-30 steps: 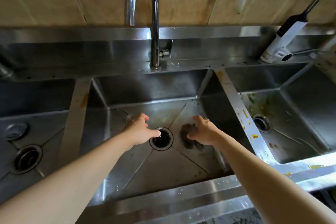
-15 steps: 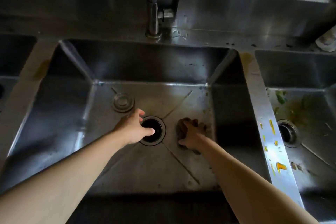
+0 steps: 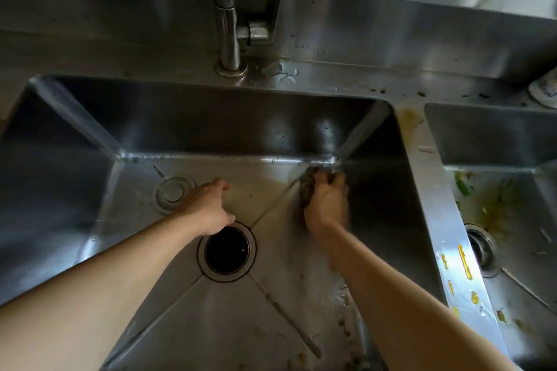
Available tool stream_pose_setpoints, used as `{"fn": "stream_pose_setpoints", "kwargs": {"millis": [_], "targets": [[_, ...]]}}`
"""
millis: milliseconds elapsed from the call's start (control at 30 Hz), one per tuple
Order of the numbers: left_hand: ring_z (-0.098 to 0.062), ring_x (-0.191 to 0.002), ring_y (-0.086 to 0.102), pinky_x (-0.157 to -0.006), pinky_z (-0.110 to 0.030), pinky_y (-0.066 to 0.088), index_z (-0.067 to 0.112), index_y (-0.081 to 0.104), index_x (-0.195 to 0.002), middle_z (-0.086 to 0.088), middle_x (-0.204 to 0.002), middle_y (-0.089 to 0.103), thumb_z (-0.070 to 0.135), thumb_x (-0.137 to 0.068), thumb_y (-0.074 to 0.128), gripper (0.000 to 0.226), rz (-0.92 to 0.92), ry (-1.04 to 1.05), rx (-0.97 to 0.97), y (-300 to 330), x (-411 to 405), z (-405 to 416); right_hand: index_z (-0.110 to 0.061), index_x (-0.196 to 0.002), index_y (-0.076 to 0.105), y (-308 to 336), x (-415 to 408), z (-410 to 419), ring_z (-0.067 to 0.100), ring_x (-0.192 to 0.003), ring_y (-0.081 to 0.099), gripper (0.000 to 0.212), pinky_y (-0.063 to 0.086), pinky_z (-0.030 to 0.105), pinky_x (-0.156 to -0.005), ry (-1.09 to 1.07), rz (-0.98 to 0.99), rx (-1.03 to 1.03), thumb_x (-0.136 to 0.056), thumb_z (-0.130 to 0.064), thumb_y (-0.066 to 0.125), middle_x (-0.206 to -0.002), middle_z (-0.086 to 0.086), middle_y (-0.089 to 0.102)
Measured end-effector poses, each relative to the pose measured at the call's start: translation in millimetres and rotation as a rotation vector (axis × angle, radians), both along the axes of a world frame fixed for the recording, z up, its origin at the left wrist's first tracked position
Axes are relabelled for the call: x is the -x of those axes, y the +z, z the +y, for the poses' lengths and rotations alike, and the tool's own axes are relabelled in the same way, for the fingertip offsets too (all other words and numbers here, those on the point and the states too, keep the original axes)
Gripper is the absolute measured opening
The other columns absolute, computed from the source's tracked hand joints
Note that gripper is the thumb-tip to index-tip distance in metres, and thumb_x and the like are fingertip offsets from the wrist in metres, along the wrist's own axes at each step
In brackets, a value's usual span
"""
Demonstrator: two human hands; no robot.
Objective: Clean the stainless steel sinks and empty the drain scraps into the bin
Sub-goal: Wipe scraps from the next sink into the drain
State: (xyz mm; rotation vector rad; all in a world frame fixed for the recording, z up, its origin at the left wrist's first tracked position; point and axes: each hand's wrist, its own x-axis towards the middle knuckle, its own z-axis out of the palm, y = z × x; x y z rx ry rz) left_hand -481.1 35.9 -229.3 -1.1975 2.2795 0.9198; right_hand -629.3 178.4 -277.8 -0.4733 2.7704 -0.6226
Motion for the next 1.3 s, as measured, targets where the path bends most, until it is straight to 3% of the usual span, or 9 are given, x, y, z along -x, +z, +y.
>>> {"fn": "stream_pose_setpoints", "kwargs": {"millis": [133, 333, 600, 733, 867, 967, 1067, 1167, 1300], "targets": [[-0.023, -0.130, 0.046, -0.100, -0.030, 0.044, 0.025, 0.028, -0.147, -0.001, -0.148, 0.040, 0.022, -0.086, 0.064, 0.071, -0.104, -0.092, 0.058, -32, 5, -12, -0.017, -0.142, 0.033, -6, 50, -12, 0.036, -0.123, 0.036, 0.043, 0.046, 0.039, -0.087, 0.191, 0.266, -0.278, -0.099, -0.016, 0.038, -0.143, 0.019, 0.026], [-0.023, -0.141, 0.028, -0.111, -0.030, 0.033, 0.014, 0.025, -0.148, -0.003, -0.157, 0.018, 0.005, -0.085, 0.056, 0.070, -0.196, -0.146, 0.055, -64, 0, -14, -0.013, -0.148, 0.028, -45, 62, -13, 0.042, -0.139, 0.016, 0.059, 0.021, 0.039, -0.111, 0.310, 0.086, -0.277, -0.093, -0.023, 0.049, -0.155, 0.020, 0.006], [-0.020, -0.143, 0.021, -0.112, -0.032, 0.032, 0.015, 0.027, -0.149, 0.004, -0.160, -0.001, 0.007, -0.086, 0.057, 0.070, -0.201, -0.272, 0.111, -63, -14, -10, -0.025, -0.133, 0.050, -58, -43, -37, 0.024, -0.114, 0.037, 0.046, 0.036, 0.038, -0.103, 0.402, -0.117, -0.008, -0.089, -0.011, 0.053, -0.145, 0.006, 0.032], [-0.020, -0.142, 0.022, -0.111, -0.034, 0.033, 0.015, 0.029, -0.147, 0.003, -0.159, 0.001, 0.008, -0.085, 0.058, 0.068, -0.152, -0.279, 0.093, -61, -22, -7, -0.015, -0.121, 0.061, -59, -88, -30, 0.032, -0.118, 0.040, 0.041, 0.041, 0.037, -0.099, 0.596, -0.050, 0.025, -0.083, 0.000, 0.059, -0.143, 0.008, 0.041], [-0.021, -0.137, 0.033, -0.106, -0.032, 0.038, 0.013, 0.032, -0.144, 0.000, -0.152, 0.024, 0.007, -0.087, 0.054, 0.062, -0.070, -0.206, 0.037, -55, -36, -6, -0.010, -0.102, 0.070, -39, -92, -23, 0.025, -0.112, 0.047, 0.034, 0.038, 0.024, -0.092, 0.721, -0.266, 0.075, -0.077, 0.008, 0.057, -0.119, 0.014, 0.054], [-0.022, -0.131, 0.039, -0.099, -0.032, 0.042, 0.017, 0.033, -0.144, -0.001, -0.148, 0.031, 0.011, -0.088, 0.057, 0.061, -0.010, -0.132, 0.118, -42, -56, -13, -0.003, -0.093, 0.073, -19, -79, -31, 0.025, -0.097, 0.058, 0.031, 0.043, 0.016, -0.078, 0.662, -0.229, 0.204, -0.069, 0.012, 0.060, -0.102, 0.012, 0.061], [-0.025, -0.128, 0.039, -0.097, -0.035, 0.044, 0.020, 0.033, -0.141, -0.004, -0.144, 0.032, 0.011, -0.084, 0.059, 0.063, -0.038, -0.040, 0.247, -42, -75, -31, -0.004, -0.100, 0.071, 0, -47, -57, 0.015, -0.096, 0.051, 0.030, 0.035, 0.003, -0.076, 0.467, -0.128, 0.252, -0.079, 0.010, 0.054, -0.104, 0.002, 0.053], [-0.032, -0.127, 0.038, -0.100, -0.040, 0.039, 0.017, 0.036, -0.138, -0.011, -0.138, 0.033, 0.014, -0.090, 0.053, 0.051, -0.155, 0.092, 0.194, -59, -92, -47, -0.013, -0.122, 0.060, -18, -9, -86, 0.027, -0.117, 0.046, 0.042, 0.037, 0.027, -0.096, 0.443, -0.054, 0.095, -0.084, 0.002, 0.053, -0.126, 0.013, 0.049], [-0.035, -0.122, 0.037, -0.101, -0.042, 0.037, 0.022, 0.039, -0.130, -0.009, -0.140, 0.028, 0.022, -0.089, 0.052, 0.044, -0.195, 0.079, 0.130, -83, -110, -49, -0.022, -0.144, 0.037, -51, -21, -102, 0.030, -0.138, 0.023, 0.062, 0.023, 0.034, -0.110, 0.493, -0.091, -0.097, -0.086, -0.003, 0.052, -0.153, 0.010, 0.023]]}}
